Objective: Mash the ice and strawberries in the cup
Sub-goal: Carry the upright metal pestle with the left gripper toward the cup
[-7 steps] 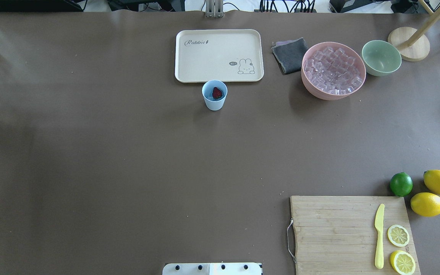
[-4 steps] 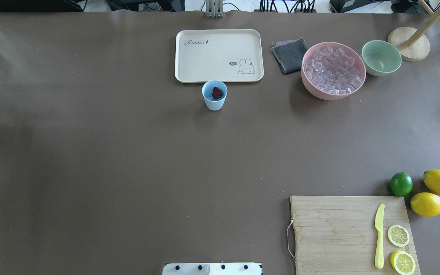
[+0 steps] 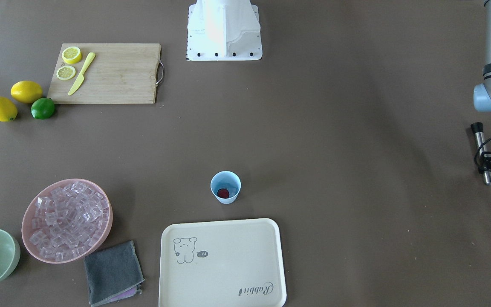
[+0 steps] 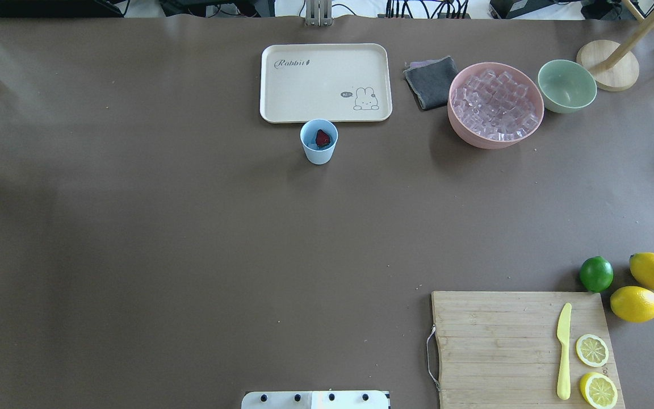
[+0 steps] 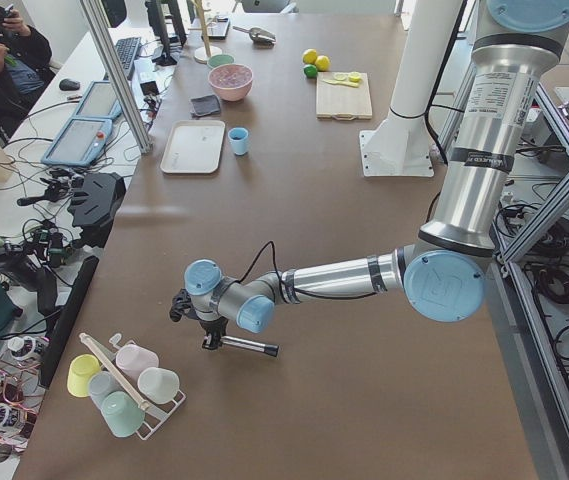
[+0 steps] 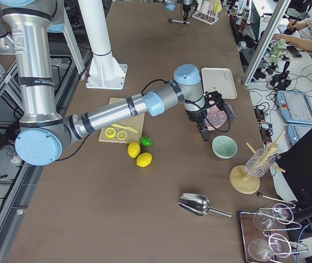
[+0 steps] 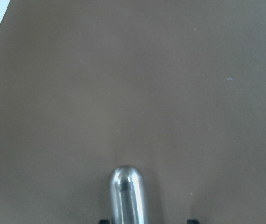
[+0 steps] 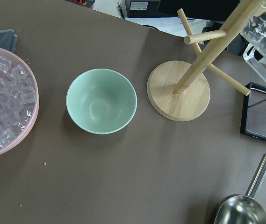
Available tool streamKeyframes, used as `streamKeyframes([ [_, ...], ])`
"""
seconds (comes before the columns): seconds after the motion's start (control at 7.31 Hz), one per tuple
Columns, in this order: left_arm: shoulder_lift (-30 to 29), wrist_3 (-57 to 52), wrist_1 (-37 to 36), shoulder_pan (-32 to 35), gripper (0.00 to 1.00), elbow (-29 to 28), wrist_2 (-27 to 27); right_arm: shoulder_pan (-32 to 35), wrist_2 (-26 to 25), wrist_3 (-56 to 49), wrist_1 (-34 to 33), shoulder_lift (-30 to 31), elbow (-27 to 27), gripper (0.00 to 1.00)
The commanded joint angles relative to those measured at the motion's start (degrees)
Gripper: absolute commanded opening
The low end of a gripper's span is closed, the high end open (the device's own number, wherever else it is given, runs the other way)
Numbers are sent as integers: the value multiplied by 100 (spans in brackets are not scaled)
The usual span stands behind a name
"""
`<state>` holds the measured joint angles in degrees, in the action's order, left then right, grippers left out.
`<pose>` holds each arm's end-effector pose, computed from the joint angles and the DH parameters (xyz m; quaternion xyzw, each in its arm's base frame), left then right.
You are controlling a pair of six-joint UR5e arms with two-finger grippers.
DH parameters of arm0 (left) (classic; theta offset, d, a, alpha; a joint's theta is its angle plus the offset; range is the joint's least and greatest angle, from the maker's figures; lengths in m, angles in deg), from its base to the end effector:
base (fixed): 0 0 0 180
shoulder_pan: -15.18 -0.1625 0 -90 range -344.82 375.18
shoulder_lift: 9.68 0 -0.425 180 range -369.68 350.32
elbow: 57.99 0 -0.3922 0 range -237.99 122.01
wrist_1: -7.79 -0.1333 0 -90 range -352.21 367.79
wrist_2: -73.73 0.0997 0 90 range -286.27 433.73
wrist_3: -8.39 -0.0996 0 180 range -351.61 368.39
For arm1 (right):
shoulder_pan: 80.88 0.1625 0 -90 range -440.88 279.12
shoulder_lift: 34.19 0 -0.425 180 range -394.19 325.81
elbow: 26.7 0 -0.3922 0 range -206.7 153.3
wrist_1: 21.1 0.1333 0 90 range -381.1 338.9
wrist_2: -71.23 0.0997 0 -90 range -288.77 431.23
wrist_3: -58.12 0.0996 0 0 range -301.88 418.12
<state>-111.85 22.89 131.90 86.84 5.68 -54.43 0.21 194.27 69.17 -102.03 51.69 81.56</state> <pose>0.1176 -0.5829 0.7135 0.0660 0.3551 0.0878 0.9284 -0.0028 -0.5277 0.4563 0.2085 -0.3146 -0.0598 0.9241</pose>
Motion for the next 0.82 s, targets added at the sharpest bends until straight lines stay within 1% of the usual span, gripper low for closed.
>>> streamKeyframes([
  [0.0, -189, -17, -9, 225, 0, 371, -7, 12, 10, 3, -10, -1, 62, 100],
  [0.27, -783, 53, 34, 392, 0, 689, -268, -23, 1, 3, -10, 8, 54, 100],
  [0.55, -1242, 813, 61, 410, 0, 1424, -297, -198, 10, 3, -10, -10, 11, 100],
  [0.68, -1383, 1288, 209, 410, 0, 1794, -305, -217, 10, 3, -10, -1, -7, 100],
])
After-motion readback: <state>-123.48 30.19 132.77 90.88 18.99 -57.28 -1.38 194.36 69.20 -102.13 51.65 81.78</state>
